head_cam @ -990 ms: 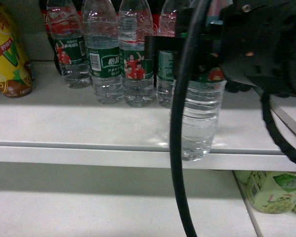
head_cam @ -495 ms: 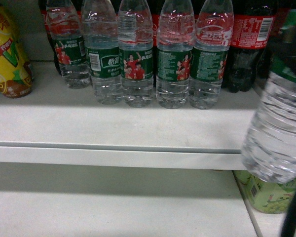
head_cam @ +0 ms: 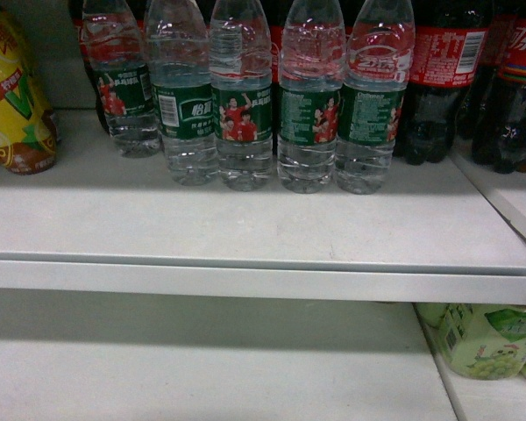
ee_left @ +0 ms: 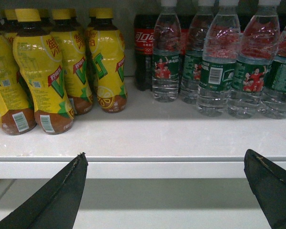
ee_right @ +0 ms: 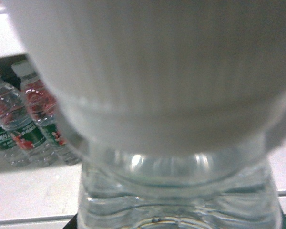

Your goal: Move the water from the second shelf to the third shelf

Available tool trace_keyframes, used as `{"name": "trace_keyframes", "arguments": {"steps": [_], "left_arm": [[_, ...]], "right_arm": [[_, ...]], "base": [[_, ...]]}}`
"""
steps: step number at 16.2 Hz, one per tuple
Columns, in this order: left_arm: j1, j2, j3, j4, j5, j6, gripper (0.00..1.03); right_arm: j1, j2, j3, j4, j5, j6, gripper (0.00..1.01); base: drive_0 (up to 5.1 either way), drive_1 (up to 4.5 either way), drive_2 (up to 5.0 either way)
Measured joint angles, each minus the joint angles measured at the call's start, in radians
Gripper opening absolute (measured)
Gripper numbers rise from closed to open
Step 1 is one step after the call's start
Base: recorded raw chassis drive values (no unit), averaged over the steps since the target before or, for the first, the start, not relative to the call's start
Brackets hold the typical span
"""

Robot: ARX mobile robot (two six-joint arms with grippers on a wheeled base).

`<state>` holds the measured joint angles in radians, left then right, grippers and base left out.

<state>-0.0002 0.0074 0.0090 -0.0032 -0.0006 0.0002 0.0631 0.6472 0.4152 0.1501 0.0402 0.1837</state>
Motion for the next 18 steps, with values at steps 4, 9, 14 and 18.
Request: {"name": "trace_keyframes", "arguments": {"steps": [4, 9, 14, 18], "left_arm": [[0.000, 0.000, 0.000, 0.000, 0.000, 0.000, 0.98], [0.000, 0.000, 0.000, 0.000, 0.000, 0.000, 0.98], [0.000, 0.000, 0.000, 0.000, 0.000, 0.000, 0.98], [0.000, 0.000, 0.000, 0.000, 0.000, 0.000, 0.98]], "right_arm": [[-0.167, -0.072, 0.000, -0.099, -0.072, 0.027, 0.43], [-0.190, -0.127, 0.000, -0.157, -0.193, 0.072, 0.43], [-0.104, -0.160, 0.011, -0.187, -0.199, 0.083, 0.43], [-0.129, -0.161, 0.011, -0.195, -0.216, 0.089, 0.43]], "base": [[0.0, 0.00, 0.0], [0.0, 0.00, 0.0], [0.0, 0.00, 0.0], [0.0, 0.00, 0.0]]}}
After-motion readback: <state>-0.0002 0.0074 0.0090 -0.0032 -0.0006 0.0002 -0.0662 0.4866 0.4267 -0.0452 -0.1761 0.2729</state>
